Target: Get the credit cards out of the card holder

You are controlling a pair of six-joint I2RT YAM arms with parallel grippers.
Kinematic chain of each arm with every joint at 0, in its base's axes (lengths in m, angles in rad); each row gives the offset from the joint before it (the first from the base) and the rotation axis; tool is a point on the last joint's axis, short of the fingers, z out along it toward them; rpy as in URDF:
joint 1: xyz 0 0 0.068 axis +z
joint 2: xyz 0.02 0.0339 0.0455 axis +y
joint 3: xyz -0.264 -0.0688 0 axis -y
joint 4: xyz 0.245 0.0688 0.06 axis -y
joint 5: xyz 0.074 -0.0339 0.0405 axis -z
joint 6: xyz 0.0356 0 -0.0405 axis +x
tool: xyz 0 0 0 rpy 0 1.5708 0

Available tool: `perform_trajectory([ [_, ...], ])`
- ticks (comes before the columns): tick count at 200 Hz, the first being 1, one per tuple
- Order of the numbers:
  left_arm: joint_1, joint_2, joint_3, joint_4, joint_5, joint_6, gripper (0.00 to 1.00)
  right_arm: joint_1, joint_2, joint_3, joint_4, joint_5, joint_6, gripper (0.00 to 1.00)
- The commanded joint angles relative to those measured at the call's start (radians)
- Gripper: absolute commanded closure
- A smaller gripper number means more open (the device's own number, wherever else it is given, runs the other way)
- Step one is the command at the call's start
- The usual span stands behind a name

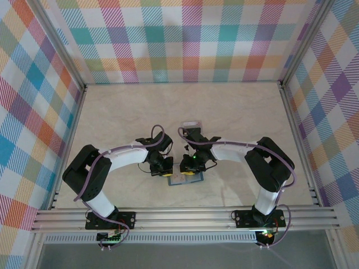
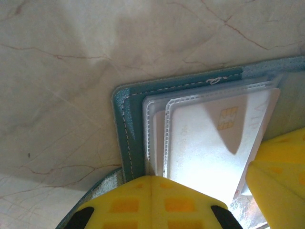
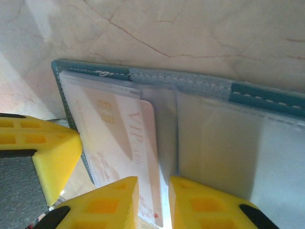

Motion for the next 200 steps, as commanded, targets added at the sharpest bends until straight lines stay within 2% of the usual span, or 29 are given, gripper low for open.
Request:
perform_trajectory([
  [1,-0.008,-0.005,-0.002,-0.047,-0.025,0.017,0.98,-0.007,-0.023,0.023,-0.042,0.014,-0.024,0.76],
  [58,-0.019,-0.037,0.042,-0.064,-0.024,0.005,0.98,-0.007,-0.069,0.025,-0.031,-0.015,-0.016,0.75],
  [120,-0.029,-0.021,0.049,-0.015,0.001,-0.013,0.98,-0.008,-0.02,0.001,0.075,-0.088,0.031,0.76],
  [200,-0.029,0.038,0.015,-0.023,-0.035,0.012,0.98,-0.007,0.038,0.003,0.045,-0.048,0.014,0.76],
])
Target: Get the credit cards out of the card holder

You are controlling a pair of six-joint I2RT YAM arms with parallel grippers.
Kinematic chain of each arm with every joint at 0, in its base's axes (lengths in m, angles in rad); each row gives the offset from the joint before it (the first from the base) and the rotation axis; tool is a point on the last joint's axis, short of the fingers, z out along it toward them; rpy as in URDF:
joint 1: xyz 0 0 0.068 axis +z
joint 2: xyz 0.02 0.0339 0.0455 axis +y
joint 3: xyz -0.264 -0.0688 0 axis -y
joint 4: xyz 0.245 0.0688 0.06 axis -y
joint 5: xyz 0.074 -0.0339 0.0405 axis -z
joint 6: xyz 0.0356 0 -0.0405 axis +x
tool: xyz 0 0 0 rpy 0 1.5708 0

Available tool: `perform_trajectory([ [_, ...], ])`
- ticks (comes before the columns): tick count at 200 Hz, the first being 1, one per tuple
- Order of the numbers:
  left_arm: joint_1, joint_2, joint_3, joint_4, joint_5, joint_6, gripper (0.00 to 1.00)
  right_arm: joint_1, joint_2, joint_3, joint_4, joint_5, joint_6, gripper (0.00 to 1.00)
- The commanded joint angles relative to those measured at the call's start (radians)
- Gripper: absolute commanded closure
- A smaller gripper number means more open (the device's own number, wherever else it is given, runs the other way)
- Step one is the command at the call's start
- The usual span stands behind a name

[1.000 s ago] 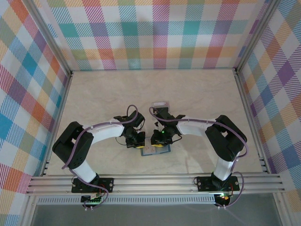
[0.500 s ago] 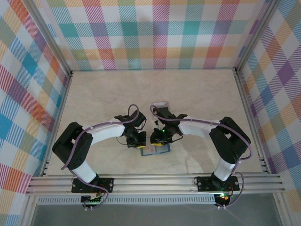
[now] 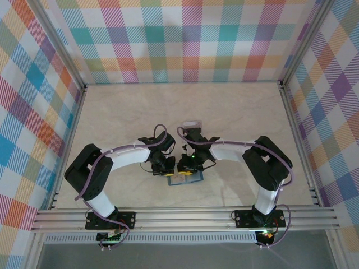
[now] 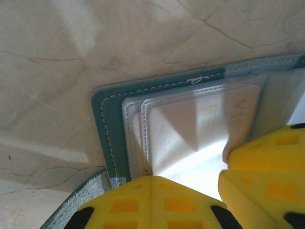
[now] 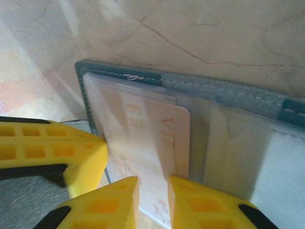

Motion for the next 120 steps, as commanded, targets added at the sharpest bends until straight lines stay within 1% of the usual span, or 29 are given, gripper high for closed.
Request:
perform_trajectory([
  [1,-0.004,0.02,-0.018,-0.008,-0.022,0.014,0.98,-0.007,0.011,0.0,-0.015,0.017,-0.001,0.76],
  [44,-0.005,0.027,-0.023,-0.044,-0.058,0.028,0.98,-0.007,-0.024,0.001,-0.062,0.072,-0.015,0.74],
  [70,-0.005,0.026,-0.02,-0.068,-0.084,0.034,0.98,-0.006,-0.033,0.008,-0.073,0.073,-0.018,0.72],
  [120,-0.005,0.021,-0.013,-0.075,-0.08,0.032,0.98,-0.007,-0.047,0.018,-0.083,0.071,-0.024,0.69],
])
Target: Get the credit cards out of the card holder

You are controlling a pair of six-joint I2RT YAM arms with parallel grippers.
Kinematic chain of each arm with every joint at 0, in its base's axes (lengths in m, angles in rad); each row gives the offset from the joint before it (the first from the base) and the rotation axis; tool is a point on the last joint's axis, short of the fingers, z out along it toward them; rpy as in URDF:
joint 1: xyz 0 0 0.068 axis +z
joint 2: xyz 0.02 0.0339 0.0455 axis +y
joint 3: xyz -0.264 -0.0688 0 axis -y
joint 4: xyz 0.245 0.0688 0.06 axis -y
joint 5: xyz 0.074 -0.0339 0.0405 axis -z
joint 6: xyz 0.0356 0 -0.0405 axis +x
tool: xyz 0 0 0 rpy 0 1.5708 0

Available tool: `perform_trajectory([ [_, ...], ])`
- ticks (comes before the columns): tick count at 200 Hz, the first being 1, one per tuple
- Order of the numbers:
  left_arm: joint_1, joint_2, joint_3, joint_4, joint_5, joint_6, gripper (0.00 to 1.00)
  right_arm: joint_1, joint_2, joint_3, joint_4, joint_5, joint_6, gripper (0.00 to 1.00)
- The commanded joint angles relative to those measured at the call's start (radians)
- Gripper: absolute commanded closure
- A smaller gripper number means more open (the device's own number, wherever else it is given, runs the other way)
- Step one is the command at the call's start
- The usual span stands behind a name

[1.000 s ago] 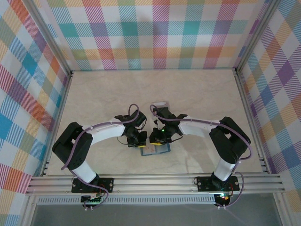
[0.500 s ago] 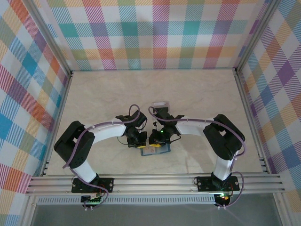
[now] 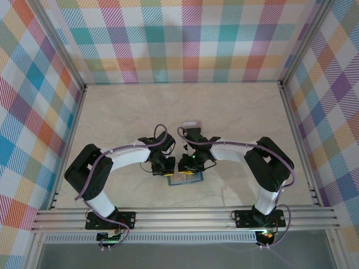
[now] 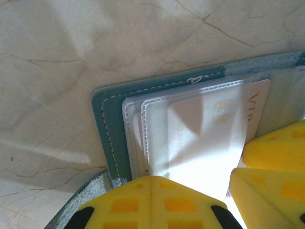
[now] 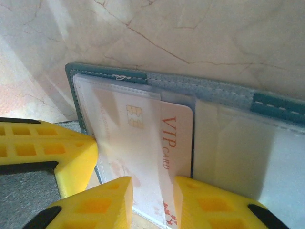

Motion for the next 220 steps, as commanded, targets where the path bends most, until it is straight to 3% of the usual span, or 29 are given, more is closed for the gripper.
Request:
perform_trajectory([
  [1,-0.005,0.019,-0.012,-0.069,-0.069,0.013,0.98,-0.007,-0.025,0.017,-0.048,0.02,-0.016,0.69],
  [79,-0.018,-0.041,0.039,-0.048,-0.011,-0.015,0.98,-0.021,-0.059,0.007,-0.056,0.011,-0.028,0.68],
  [137,-0.037,0.025,0.071,-0.057,0.006,-0.002,0.98,-0.027,-0.006,0.028,-0.073,0.007,-0.058,0.68],
  [220,-0.04,0.095,0.064,-0.16,-0.08,0.049,0.98,-0.031,0.037,-0.012,0.016,-0.054,-0.058,0.72],
])
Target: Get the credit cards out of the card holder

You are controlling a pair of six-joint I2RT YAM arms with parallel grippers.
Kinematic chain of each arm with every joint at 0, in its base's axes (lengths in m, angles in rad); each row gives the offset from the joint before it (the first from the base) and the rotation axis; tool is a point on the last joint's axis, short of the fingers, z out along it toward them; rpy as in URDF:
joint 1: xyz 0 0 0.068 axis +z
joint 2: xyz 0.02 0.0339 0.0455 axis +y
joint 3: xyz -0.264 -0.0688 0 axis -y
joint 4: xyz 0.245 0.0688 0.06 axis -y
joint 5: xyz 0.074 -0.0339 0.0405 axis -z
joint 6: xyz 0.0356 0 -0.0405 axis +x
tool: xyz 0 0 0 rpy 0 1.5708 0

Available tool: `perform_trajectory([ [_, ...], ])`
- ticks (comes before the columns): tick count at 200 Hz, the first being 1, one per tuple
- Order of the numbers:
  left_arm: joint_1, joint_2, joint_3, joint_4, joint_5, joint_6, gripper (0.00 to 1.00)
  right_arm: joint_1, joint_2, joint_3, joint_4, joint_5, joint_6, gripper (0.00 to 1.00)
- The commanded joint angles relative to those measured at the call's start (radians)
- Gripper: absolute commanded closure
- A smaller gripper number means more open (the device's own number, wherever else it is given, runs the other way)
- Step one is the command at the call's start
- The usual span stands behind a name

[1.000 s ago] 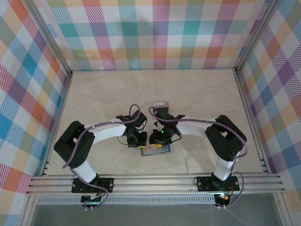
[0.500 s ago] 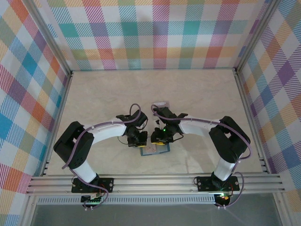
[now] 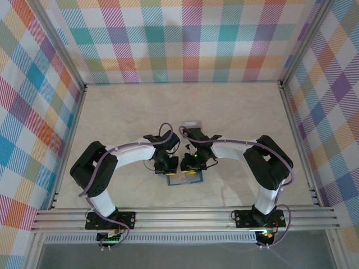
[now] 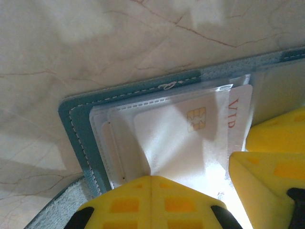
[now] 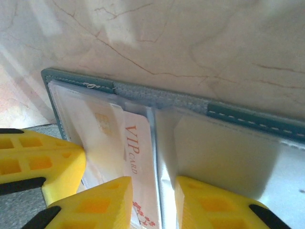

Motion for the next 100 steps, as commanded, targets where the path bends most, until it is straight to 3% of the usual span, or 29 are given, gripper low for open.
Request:
perform_trajectory([
  [1,-0.007,0.039,-0.022,-0.09,-0.05,0.019,0.98,-0.005,0.017,-0.021,0.049,-0.044,-0.009,0.72],
  [100,-0.017,0.051,-0.035,-0.085,-0.059,0.015,0.98,-0.028,-0.052,-0.118,0.24,-0.189,0.038,0.8],
])
